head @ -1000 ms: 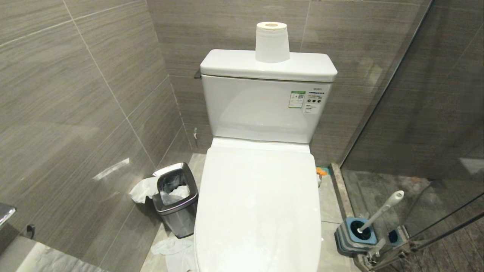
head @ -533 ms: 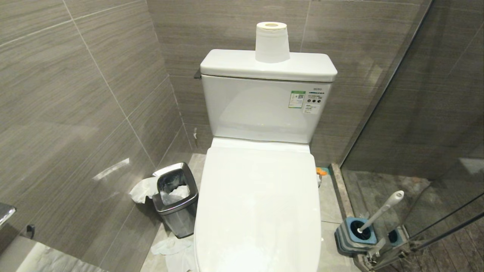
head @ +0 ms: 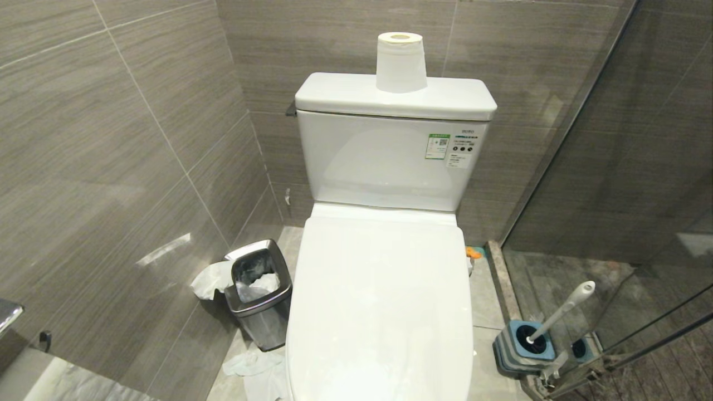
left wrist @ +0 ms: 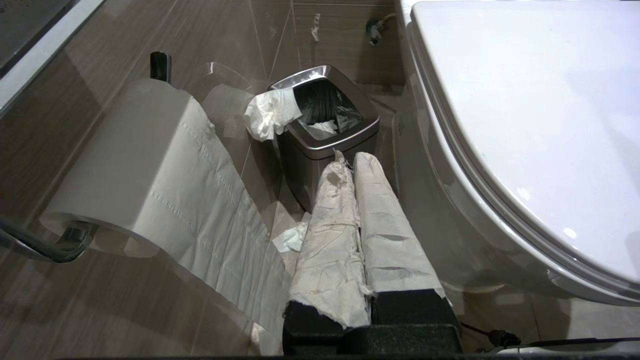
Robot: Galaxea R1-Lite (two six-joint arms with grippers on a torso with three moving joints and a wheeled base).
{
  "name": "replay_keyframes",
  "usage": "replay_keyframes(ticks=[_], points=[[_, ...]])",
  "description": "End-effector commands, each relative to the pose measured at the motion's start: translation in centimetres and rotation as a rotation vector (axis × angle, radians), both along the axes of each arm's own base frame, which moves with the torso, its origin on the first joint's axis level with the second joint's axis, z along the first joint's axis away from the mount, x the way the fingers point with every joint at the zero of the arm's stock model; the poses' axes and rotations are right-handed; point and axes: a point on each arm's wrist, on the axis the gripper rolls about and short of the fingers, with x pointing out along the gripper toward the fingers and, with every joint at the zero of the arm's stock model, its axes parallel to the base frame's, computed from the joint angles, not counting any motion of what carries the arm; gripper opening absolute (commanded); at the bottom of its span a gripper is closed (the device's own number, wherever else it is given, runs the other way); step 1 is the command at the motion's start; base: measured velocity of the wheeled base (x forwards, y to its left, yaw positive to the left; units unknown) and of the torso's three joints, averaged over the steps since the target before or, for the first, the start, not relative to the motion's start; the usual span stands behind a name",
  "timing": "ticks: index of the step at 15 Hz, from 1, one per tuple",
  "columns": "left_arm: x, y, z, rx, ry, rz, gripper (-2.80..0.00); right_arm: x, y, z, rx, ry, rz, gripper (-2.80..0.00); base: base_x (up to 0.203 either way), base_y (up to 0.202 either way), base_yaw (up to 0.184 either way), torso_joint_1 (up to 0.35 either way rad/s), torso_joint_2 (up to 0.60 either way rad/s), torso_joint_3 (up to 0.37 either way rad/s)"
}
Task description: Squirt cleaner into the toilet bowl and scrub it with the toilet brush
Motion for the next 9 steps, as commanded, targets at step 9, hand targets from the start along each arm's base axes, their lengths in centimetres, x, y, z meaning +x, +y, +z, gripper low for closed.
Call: replay_keyframes(ticks=[9], points=[[-0.01,0.00,0.01,0.000,0.000,0.000,-2.80,0.00,0.00,0.00,0.000,0.000,0.001,-2.80,0.000,0.000,0.000,0.000,0.00,0.000]])
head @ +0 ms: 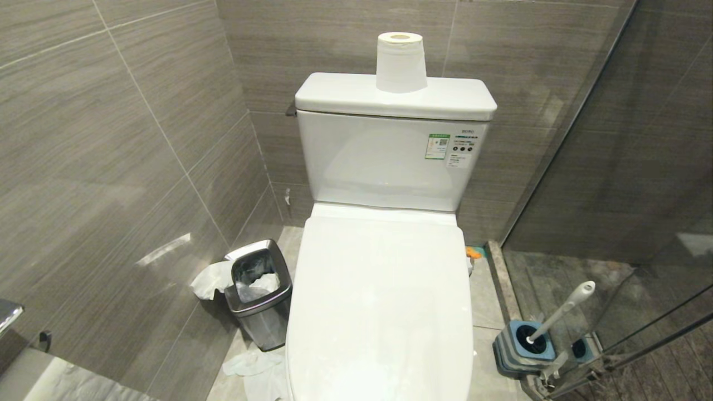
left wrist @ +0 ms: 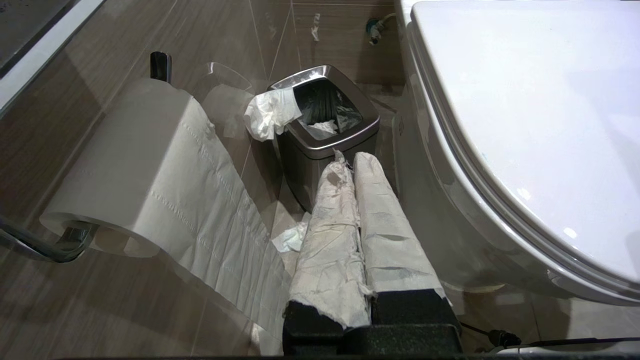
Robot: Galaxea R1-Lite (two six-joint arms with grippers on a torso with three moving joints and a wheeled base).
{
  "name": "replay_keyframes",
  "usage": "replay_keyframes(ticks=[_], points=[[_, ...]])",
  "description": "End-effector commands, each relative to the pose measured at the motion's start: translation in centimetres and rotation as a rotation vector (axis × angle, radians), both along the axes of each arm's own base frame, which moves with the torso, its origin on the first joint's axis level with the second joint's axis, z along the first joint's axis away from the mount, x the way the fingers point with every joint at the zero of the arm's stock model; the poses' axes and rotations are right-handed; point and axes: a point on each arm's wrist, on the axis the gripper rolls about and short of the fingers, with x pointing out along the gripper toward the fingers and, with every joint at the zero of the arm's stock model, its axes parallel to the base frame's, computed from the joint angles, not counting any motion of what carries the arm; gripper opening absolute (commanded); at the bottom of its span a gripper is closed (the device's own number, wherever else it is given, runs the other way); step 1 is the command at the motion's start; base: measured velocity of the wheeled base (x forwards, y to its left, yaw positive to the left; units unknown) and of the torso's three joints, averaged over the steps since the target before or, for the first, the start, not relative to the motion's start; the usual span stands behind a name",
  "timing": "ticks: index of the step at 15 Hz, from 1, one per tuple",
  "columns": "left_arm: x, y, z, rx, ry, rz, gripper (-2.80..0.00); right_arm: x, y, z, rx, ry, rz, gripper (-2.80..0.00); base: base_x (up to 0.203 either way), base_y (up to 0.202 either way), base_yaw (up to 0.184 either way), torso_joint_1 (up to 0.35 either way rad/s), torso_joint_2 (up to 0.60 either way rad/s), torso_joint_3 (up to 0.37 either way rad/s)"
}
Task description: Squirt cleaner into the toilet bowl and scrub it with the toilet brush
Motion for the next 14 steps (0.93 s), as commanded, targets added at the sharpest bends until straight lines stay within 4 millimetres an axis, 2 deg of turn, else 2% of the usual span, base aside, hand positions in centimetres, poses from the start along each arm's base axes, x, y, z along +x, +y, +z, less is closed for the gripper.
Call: replay_keyframes(ticks=[1,14], points=[[-0.01,0.00,0.02,0.000,-0.001,0.000,-2.80,0.01,0.00,0.00,0.000,0.001,0.001,-2.80,0.000,0.000,0.000,0.000,0.00,0.000],[0.00,0.00,-0.02,0.000,0.000,0.000,-2.80,0.01,0.00,0.00,0.000,0.001,0.001,-2.80,0.000,0.000,0.000,0.000,0.00,0.000]])
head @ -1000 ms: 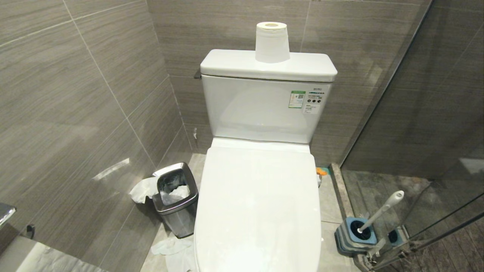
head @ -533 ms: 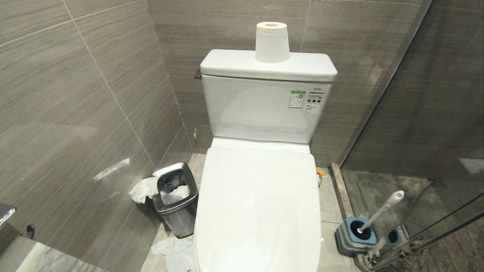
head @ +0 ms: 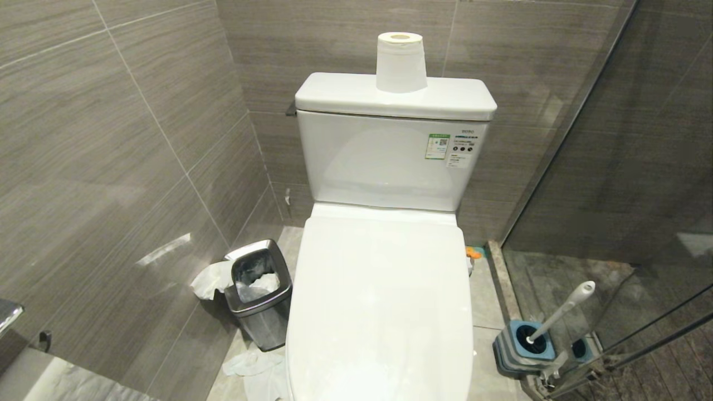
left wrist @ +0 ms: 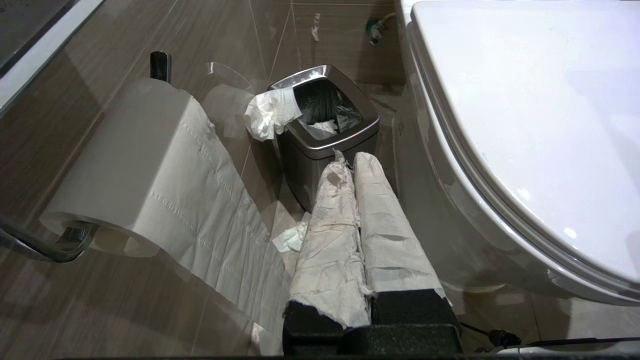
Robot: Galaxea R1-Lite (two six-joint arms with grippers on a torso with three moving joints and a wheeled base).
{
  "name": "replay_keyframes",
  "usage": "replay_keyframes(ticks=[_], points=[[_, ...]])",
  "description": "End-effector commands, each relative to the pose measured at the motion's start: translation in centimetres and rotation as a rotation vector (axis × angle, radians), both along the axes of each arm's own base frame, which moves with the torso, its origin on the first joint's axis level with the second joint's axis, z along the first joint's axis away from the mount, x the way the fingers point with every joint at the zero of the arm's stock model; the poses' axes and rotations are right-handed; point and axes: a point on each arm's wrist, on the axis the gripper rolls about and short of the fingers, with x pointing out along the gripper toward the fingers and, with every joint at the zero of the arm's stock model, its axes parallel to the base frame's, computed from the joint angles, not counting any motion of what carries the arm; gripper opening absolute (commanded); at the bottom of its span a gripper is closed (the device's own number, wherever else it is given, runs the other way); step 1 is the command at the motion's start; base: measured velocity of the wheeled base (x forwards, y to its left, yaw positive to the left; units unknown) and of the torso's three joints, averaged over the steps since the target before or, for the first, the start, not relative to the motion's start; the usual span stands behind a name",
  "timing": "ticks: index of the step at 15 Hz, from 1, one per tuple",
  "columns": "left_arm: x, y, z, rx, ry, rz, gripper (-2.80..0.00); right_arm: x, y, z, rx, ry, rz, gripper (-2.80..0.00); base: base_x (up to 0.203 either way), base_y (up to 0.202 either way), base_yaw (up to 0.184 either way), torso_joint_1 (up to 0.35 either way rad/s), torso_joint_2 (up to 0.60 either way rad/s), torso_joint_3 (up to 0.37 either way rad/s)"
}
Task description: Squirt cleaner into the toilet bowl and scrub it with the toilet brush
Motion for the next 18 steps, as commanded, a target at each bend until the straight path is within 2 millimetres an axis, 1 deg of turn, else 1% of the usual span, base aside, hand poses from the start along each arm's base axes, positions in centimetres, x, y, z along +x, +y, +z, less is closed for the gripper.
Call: replay_keyframes(ticks=[1,18], points=[[-0.01,0.00,0.02,0.000,-0.001,0.000,-2.80,0.00,0.00,0.00,0.000,0.000,0.001,-2.80,0.000,0.000,0.000,0.000,0.00,0.000],[-0.01,0.00,0.02,0.000,-0.001,0.000,-2.80,0.00,0.00,0.00,0.000,0.000,0.001,-2.80,0.000,0.000,0.000,0.000,0.00,0.000]])
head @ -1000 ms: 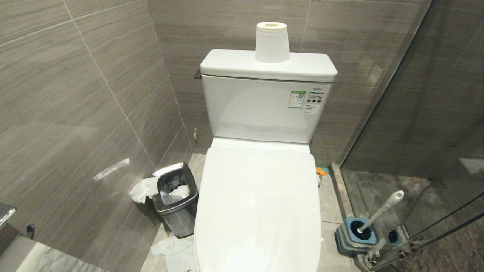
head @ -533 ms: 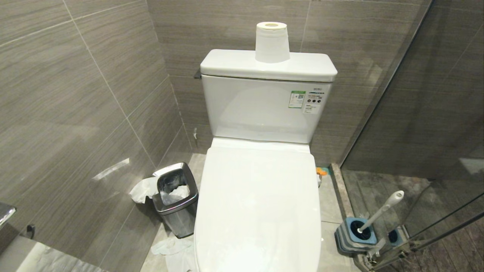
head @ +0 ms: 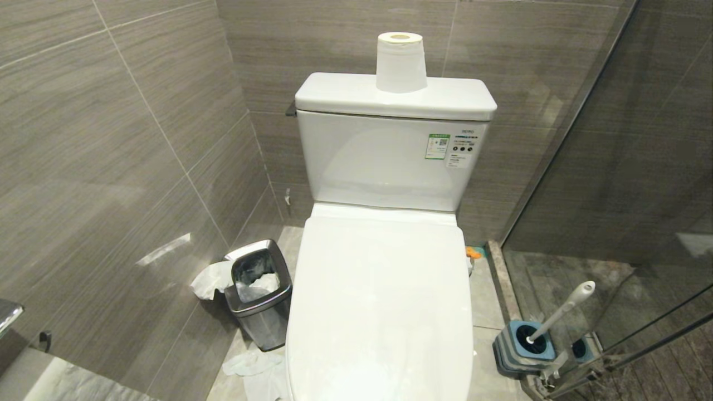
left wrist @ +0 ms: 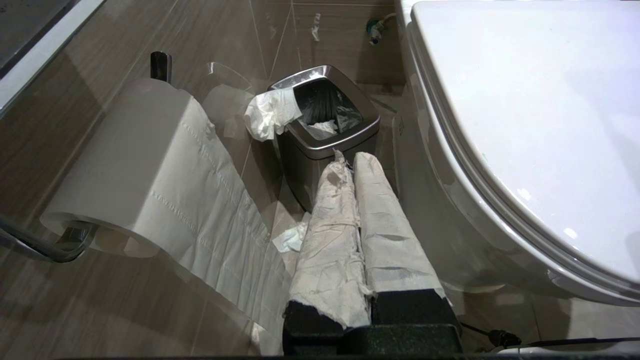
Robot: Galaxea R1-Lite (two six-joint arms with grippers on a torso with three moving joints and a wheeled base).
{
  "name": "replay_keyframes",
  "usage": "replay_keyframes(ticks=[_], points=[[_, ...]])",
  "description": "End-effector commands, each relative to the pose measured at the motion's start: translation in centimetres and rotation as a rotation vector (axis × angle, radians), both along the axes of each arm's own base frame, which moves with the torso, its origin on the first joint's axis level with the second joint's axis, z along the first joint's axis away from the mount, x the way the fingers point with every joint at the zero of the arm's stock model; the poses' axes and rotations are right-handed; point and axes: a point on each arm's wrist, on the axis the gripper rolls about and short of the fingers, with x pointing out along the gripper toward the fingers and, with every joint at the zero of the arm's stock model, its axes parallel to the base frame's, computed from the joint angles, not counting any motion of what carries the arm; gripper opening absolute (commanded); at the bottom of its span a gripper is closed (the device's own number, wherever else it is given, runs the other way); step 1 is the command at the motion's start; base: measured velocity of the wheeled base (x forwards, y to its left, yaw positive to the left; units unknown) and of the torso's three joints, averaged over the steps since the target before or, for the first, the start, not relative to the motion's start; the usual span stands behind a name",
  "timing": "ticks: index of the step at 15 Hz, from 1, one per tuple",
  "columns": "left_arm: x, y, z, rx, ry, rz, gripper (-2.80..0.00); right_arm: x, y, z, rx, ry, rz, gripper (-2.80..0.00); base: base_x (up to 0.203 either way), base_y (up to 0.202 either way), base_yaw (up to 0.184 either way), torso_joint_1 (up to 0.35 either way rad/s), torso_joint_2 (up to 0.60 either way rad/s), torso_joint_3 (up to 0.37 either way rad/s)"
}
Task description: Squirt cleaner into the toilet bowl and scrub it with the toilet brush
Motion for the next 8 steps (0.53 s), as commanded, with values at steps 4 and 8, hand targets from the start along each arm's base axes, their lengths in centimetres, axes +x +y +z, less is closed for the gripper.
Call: replay_keyframes(ticks=[4,8], points=[[-0.01,0.00,0.02,0.000,-0.001,-0.001,-2.80,0.01,0.00,0.00,0.000,0.001,0.001,-2.80,0.000,0.000,0.000,0.000,0.00,0.000],[-0.01,0.00,0.02,0.000,-0.001,-0.001,-2.80,0.01,0.00,0.00,0.000,0.001,0.001,-2.80,0.000,0.000,0.000,0.000,0.00,0.000]])
